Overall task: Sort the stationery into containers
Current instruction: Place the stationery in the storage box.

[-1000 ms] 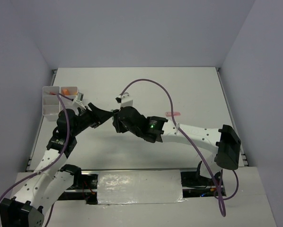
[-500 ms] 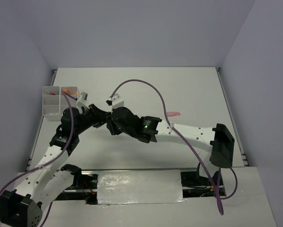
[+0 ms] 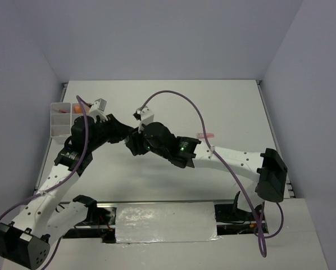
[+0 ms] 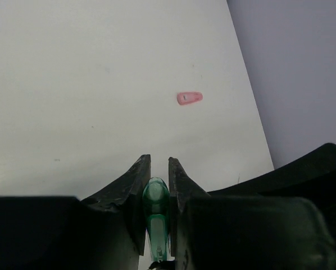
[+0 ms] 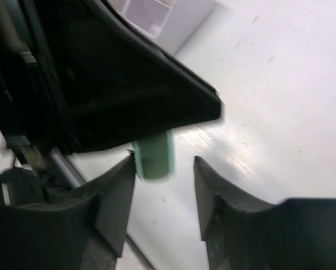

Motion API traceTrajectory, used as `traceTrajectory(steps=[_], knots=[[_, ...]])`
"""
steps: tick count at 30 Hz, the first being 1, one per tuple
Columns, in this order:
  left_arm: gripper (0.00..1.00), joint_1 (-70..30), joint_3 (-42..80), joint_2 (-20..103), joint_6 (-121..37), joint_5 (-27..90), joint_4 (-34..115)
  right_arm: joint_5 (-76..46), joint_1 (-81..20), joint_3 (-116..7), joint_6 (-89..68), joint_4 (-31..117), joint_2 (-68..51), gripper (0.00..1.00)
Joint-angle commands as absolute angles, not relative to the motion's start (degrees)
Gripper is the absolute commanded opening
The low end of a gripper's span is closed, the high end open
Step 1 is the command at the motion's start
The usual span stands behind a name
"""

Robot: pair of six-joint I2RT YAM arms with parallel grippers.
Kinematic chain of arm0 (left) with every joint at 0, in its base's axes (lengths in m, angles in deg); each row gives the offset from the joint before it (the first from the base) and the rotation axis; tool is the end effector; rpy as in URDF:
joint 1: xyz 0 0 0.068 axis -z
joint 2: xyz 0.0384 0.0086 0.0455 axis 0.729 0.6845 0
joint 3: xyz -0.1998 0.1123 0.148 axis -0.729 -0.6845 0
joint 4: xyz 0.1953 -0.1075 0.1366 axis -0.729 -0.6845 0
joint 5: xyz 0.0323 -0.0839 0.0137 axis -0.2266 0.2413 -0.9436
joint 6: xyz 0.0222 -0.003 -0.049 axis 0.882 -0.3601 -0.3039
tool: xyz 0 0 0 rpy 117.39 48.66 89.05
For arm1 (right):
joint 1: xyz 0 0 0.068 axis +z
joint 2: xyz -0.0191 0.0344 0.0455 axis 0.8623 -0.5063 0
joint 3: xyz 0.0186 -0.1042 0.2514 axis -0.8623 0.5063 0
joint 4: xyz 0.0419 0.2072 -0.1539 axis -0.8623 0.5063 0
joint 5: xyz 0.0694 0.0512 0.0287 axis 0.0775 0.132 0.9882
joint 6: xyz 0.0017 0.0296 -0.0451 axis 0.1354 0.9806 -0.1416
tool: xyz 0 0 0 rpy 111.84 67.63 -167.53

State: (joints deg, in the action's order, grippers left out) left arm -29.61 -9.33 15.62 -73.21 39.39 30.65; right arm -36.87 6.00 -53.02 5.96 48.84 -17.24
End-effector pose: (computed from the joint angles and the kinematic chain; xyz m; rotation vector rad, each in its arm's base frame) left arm 0.1923 -0.0698 0.3238 -0.2219 1.9026 -0.9841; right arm 0.1614 0.3336 0.3290 -0.5607 1.9421 0.7719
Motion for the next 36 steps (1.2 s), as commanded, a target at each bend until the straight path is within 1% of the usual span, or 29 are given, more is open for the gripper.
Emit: traceTrajectory(steps=[1,2,4,5,6,9,10,12,13,15,17,20,24,27,30,34,36], knots=[[0.00,-30.28,-5.40,15.56,-67.61,31.91,30.19,-39.98,4.23,-49.35,1.88,51.61,-13.01,0.54],[0.00,-30.19,-5.22,15.48,-67.00,29.71,29.92,-40.77,3.97,-48.47,1.79,51.61,-11.00,0.55],[0.00,-30.19,-5.30,15.04,-66.03,18.49,29.65,-41.66,2.22,-44.36,1.97,51.00,-8.36,0.56],[0.00,-30.28,-6.35,14.60,-66.20,14.00,30.00,-41.48,1.51,-42.68,2.06,50.56,-5.13,0.56],[0.00,-30.28,-6.88,13.81,-67.25,4.30,31.22,-40.96,-0.24,-40.83,2.32,49.86,-3.27,0.56],[0.00,-30.28,-11.36,12.57,-69.63,-9.38,37.79,-38.24,-2.88,-33.02,3.28,47.22,3.41,0.56],[0.00,-30.28,-12.85,12.66,-69.98,-18.13,39.91,-37.27,-3.15,-31.95,3.46,46.52,4.91,0.56],[0.00,-30.71,-13.83,14.24,-72.42,-26.35,42.91,-36.91,-3.24,-30.36,3.64,46.60,8.60,0.56],[0.00,-31.07,-14.27,14.94,-72.09,-31.43,46.93,-36.30,-3.24,-28.88,3.55,46.60,9.57,0.56],[0.00,-31.51,-14.45,18.36,-69.81,-36.56,51.78,-35.95,-3.24,-27.46,3.55,46.69,12.39,0.56],[0.00,-34.12,-12.78,23.26,-72.16,-41.74,53.21,-35.33,-3.24,-25.79,3.29,46.69,14.58,0.56],[0.00,-38.61,-9.97,29.16,-74.02,-41.07,53.29,-35.06,-3.24,-24.38,2.32,46.95,16.70,0.56],[0.00,-41.96,-9.44,34.27,-75.25,-40.98,55.75,-34.89,-3.33,-23.59,1.18,47.57,18.28,0.56],[0.00,-43.02,-9.08,37.79,-76.75,-41.94,56.28,-34.45,-3.59,-22.80,0.83,47.22,19.51,0.56],[0.00,-43.46,-10.14,41.04,-73.59,-41.33,63.48,-33.84,-3.59,-22.62,0.65,47.39,20.39,0.56],[0.00,-43.81,-9.09,47.28,-74.90,-44.22,63.93,-33.48,-3.77,-22.01,0.56,47.22,21.27,0.56],[0.00,-44.08,-9.26,49.30,-73.77,-44.76,66.46,-33.22,-3.77,-21.83,0.48,47.39,21.27,0.56]])
